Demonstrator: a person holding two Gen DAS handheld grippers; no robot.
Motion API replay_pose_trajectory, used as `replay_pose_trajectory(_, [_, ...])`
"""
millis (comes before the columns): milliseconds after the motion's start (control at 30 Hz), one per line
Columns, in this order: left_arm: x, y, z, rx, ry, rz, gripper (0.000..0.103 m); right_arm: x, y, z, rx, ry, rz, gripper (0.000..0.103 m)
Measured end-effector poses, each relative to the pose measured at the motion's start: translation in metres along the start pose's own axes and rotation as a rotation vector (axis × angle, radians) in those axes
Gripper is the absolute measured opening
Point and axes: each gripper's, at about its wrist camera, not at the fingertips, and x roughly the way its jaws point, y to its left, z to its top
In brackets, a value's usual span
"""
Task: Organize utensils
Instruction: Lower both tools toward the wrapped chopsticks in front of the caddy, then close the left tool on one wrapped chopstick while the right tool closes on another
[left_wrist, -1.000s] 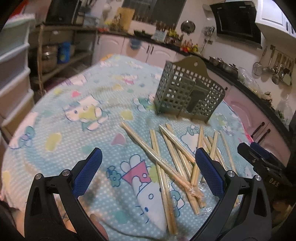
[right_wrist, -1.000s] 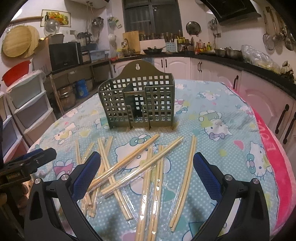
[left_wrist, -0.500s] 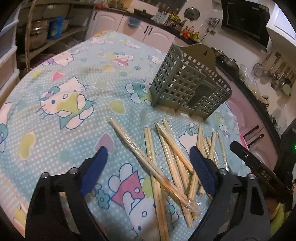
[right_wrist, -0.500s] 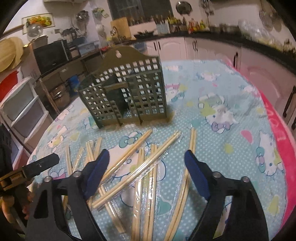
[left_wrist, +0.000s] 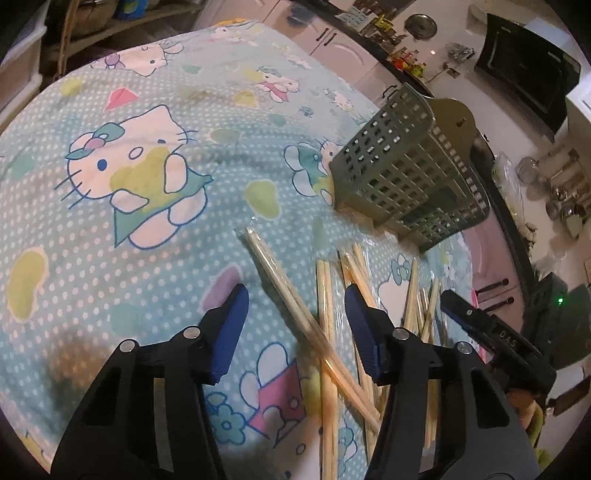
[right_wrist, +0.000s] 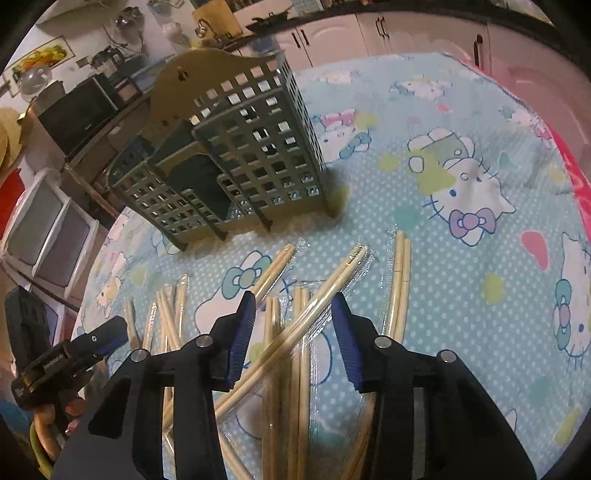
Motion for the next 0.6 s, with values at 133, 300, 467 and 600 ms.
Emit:
replay_pose_trajectory(133, [0.005, -0.001, 0.007, -0.005, 0.005, 0.01, 0.043, 0.009, -0.008, 0.003, 0.049, 0.046, 0.017, 0.039])
replay_pose_trajectory(300, [0.009, -0.001, 0.016, -0.002, 0.005, 0.034, 0.042, 0.014, -0.016, 0.011, 0.085, 0.056, 0.017, 0.039])
replay_pose_trajectory(467, [0.014, -0.003, 0.021, 0.015, 0.0, 0.068, 0.037, 0.021, -0.025, 0.021, 0.13, 0.068, 0.022, 0.034])
replay_pose_trajectory(600, [0.017, -0.005, 0.023, 0.029, -0.009, 0.082, 0.035, 0.027, -0.032, 0.03, 0.156, 0.077, 0.013, 0.025])
